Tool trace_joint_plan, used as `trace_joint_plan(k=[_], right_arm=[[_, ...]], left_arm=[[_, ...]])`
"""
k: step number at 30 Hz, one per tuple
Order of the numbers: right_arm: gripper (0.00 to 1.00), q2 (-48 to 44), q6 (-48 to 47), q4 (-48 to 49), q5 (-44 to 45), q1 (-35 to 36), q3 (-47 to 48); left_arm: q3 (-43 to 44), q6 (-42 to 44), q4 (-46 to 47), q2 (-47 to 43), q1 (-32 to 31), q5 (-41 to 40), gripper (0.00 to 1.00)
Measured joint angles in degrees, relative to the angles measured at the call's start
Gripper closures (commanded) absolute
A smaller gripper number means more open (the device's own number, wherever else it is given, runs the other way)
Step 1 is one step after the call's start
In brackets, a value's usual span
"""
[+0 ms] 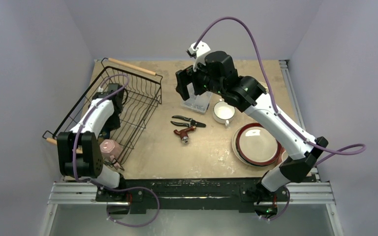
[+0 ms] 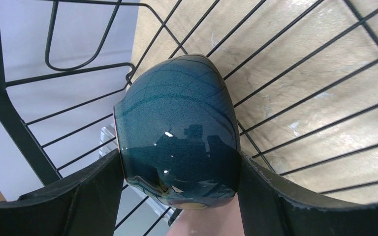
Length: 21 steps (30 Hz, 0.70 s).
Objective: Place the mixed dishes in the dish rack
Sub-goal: Turn the bowl upside down on the dish rack.
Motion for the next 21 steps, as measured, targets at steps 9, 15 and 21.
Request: trace_joint_plan(k=[9,15,21], right_arm=[[0.01,0.0,0.0,0.2,-0.6,-0.4,-0.3],[0.01,0.0,0.0,0.3,-0.9,-0.6,-1.1],[0.01,-0.3,0.0,0.7,-0.9,-0.8,-2.3]], left_arm=[[-1.3,-4.0,-1.5,2.6,0.0,-3.5,1.0],[0.5,-7.5,-5.9,5.9,0.0,-4.6,1.0],[3.2,-10.9,-10.2,9.4,0.0,-4.7,0.89]])
